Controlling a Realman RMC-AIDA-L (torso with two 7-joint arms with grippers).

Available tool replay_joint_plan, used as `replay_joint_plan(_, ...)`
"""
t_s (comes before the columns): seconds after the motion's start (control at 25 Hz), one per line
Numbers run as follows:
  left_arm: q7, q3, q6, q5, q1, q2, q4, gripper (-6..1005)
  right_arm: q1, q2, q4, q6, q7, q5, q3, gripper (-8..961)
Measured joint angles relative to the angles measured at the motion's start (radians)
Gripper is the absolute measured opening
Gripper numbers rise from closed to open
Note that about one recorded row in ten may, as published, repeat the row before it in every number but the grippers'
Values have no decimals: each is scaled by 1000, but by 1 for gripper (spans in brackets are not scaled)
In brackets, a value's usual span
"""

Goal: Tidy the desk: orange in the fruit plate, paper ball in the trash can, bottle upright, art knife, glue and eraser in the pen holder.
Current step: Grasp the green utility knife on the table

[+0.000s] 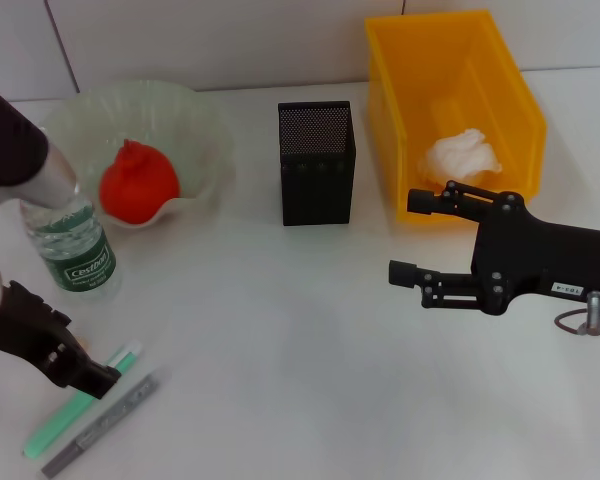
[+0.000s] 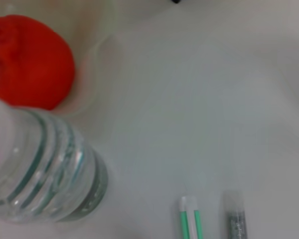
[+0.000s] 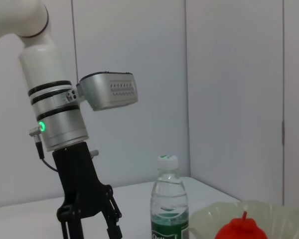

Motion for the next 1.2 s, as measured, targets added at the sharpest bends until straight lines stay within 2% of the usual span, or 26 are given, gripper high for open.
replay_joint_plan(0.08,-18,46,0,17,0,0,10,779,6,0,7,3,-1,0,0,837)
replay_joint_plan(0.24,-32,75,0,31,-2,-1,18,777,12,-1,17,3,-1,0,0,836)
replay_joint_plan(0.76,-77,92,-34,37,-10,-2,6,771,13,0,24,10,-1,0,8,835)
replay_joint_plan(1.2,-86,110,-86,62,-16,-3,-72,766,14,0,33,11,-1,0,11,836)
